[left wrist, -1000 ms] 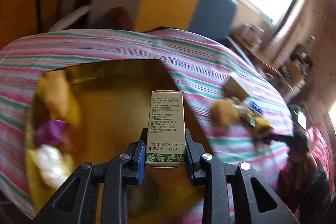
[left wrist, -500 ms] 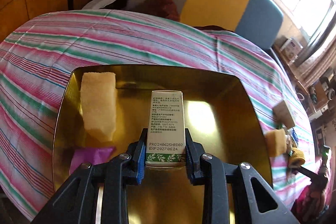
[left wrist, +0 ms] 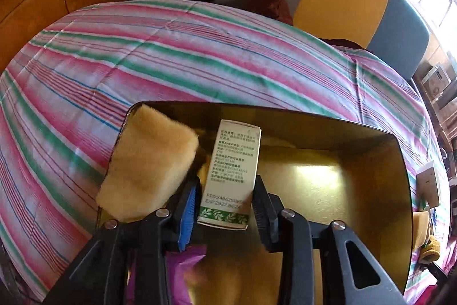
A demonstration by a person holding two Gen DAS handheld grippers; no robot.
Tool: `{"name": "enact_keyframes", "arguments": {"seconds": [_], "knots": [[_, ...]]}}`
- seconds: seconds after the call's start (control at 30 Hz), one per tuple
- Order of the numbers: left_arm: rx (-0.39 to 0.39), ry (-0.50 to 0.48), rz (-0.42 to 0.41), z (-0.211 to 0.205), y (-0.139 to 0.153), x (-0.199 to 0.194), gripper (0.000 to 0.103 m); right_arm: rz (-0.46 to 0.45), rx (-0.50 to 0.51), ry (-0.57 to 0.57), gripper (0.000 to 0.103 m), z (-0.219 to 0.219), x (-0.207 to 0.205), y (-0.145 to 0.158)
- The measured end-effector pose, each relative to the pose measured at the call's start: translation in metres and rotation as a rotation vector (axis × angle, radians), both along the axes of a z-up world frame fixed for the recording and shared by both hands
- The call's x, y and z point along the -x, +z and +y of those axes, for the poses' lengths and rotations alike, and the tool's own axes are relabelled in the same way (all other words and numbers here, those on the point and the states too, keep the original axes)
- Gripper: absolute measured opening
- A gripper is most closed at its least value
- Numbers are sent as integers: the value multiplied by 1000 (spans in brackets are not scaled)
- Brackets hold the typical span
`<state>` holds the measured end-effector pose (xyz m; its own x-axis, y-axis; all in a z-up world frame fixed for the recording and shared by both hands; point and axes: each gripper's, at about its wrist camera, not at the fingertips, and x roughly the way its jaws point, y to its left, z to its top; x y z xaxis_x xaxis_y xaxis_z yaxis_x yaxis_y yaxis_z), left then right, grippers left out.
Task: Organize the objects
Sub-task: 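Carry the green-white box into the gold tray and open the left tool, then carry the purple packet into the gold tray and open the right tool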
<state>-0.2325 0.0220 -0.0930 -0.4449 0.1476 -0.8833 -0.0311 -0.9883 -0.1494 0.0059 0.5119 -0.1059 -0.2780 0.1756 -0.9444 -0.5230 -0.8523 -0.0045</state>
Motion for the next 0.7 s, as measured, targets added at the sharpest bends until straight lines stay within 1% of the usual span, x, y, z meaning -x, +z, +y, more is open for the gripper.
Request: {"name": "enact_keyframes", "arguments": {"seconds": [0.1,0.23,0.27,0.37,0.47,0.6,0.7], "knots": [[-3,-5,25,-4,6,-8,37,0,-1,1,35,2,-3,1],[28,-37,90,-2,22,-26,37,0,-2,1,35,2,-3,1],[39,-41,111,-2,28,-34,37,0,-3,1,35,2,-4,0],[34,-73,184,-2,46,-65,37,0,-6,0,34,2,-11,0],[39,-103,230,0,57,-102,37,-1,-8,1,34,3,-11,0],[56,-146,252,4,58,-141,37,-4,-20,6,34,-10,-18,7],[72,-162,261,6,55,-163,37,1,-21,-3,32,-3,-15,2]]}}
